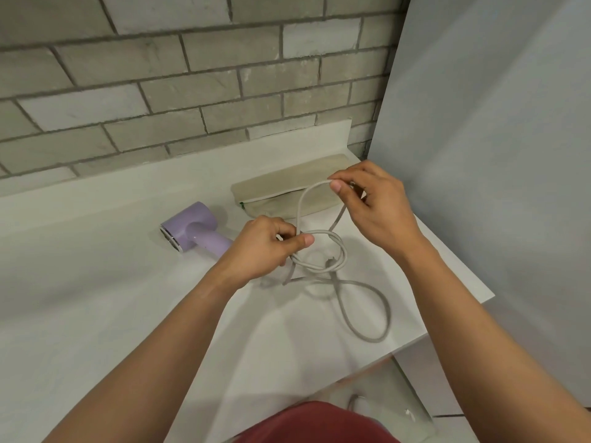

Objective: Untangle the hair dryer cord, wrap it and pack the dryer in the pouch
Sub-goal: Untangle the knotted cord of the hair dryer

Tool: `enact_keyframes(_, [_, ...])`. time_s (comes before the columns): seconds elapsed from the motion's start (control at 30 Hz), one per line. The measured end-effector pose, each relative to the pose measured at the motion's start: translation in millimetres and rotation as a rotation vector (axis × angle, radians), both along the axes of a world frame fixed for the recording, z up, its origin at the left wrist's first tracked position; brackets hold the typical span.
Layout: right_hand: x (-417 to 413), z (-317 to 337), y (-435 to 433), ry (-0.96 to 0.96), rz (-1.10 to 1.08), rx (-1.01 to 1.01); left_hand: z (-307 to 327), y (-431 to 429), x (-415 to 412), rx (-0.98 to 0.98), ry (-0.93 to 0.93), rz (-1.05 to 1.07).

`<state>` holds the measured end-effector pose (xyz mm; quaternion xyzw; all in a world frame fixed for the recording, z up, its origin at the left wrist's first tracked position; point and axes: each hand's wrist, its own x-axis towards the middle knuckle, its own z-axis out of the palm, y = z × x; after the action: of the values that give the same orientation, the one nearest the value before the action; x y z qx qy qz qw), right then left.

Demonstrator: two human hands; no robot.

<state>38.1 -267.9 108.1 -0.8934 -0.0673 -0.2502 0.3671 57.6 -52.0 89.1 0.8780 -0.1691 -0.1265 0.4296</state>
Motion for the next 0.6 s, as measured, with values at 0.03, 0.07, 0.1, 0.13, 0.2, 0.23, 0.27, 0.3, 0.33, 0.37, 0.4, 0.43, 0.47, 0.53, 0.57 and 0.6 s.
enact_keyframes(0.03, [1,0,-2,0.010,-0.004,-0.043,0,0,0,0.002,0.003,-0.002])
enact_keyframes(0.07, [1,1,-4,0.005,-0.010,-0.112,0,0,-1,0.003,0.005,-0.001])
enact_keyframes(0.1, [1,3,-4,-0.022,-0.012,-0.209,0,0,-2,0.005,0.006,-0.001])
enact_keyframes(0.13, [-1,5,-3,-0.062,0.010,-0.318,0,-1,-2,0.008,0.003,0.001])
enact_keyframes(0.2, [-5,10,4,-0.122,0.144,-0.514,1,-2,-1,0.014,-0.013,0.004])
enact_keyframes(0.23, [-7,12,7,-0.137,0.219,-0.600,1,-3,-1,0.008,-0.014,0.009])
enact_keyframes(0.27, [-7,14,10,-0.159,0.269,-0.675,1,-4,-1,-0.004,-0.011,0.019])
enact_keyframes(0.3, [-6,14,12,-0.183,0.289,-0.719,2,-5,-1,-0.019,-0.008,0.033])
enact_keyframes(0.33, [-4,14,12,-0.200,0.278,-0.725,2,-5,-1,-0.039,-0.005,0.053])
enact_keyframes(0.37, [-1,15,10,-0.206,0.253,-0.708,2,-6,0,-0.065,-0.002,0.069])
enact_keyframes(0.4, [1,15,7,-0.208,0.223,-0.685,3,-6,0,-0.095,0.002,0.080])
enact_keyframes(0.43, [3,16,4,-0.209,0.190,-0.661,3,-5,1,-0.118,0.007,0.079])
enact_keyframes(0.47, [5,16,3,-0.213,0.155,-0.618,4,-6,1,-0.127,0.011,0.070])
enact_keyframes(0.53, [5,22,2,-0.229,0.077,-0.446,4,-7,1,-0.117,0.016,0.046])
enact_keyframes(0.57, [6,25,2,-0.242,0.040,-0.327,3,-8,0,-0.111,0.015,0.040])
enact_keyframes(0.6, [6,29,1,-0.261,0.009,-0.212,2,-9,0,-0.111,0.012,0.044])
